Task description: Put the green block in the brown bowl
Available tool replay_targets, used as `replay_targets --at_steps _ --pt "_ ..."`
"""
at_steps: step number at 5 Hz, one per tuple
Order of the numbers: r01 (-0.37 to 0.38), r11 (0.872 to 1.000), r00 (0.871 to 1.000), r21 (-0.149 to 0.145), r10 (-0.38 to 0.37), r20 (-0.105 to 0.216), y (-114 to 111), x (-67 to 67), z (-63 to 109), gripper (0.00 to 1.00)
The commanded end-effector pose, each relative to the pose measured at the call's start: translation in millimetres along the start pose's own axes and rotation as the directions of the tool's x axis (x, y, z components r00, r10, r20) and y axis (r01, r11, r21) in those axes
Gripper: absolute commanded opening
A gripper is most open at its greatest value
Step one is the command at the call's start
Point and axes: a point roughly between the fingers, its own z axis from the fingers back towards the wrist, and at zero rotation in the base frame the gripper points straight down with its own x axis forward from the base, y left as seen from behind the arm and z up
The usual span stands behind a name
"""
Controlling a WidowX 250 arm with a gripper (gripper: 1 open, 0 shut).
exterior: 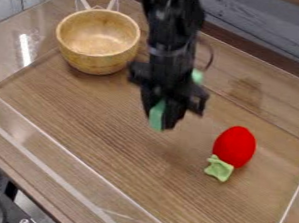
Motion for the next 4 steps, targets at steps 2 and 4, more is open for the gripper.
replay_targets --at_steps 2,4 --pt "-0.02 0.999 0.993 0.033 0.016 0.113 65.5 36.8 46.5 0.0" --pt "-0.098 0.993 0.989 0.063 0.09 0.119 105.6 47.4 24.5 0.0"
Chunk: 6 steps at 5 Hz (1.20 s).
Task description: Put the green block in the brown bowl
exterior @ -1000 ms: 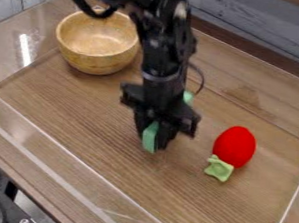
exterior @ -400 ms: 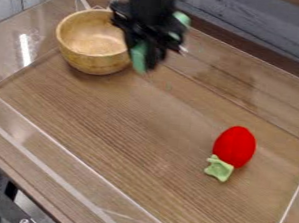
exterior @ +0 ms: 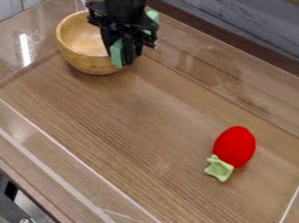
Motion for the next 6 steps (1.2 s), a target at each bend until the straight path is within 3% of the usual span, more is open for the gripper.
replay_targets --at_steps 1,2,3,5,6 --pt "0.018 1.0 0.998 0.011 -0.019 0.06 34.4 25.9 23.8 0.0" --pt "-0.016 1.0 0.998 0.013 0.016 0.058 37.3 27.0 11.9 1.0" --pt "-0.058 0.998 0.996 0.009 0.057 0.063 38.4 27.2 7.0 1.0" --pt "-0.042 0.999 0.996 -0.017 0.043 0.076 72.6 38.0 43.3 1.0" --pt "-0.049 0.999 0.996 -0.02 0.05 0.078 79.7 28.1 62.4 1.0"
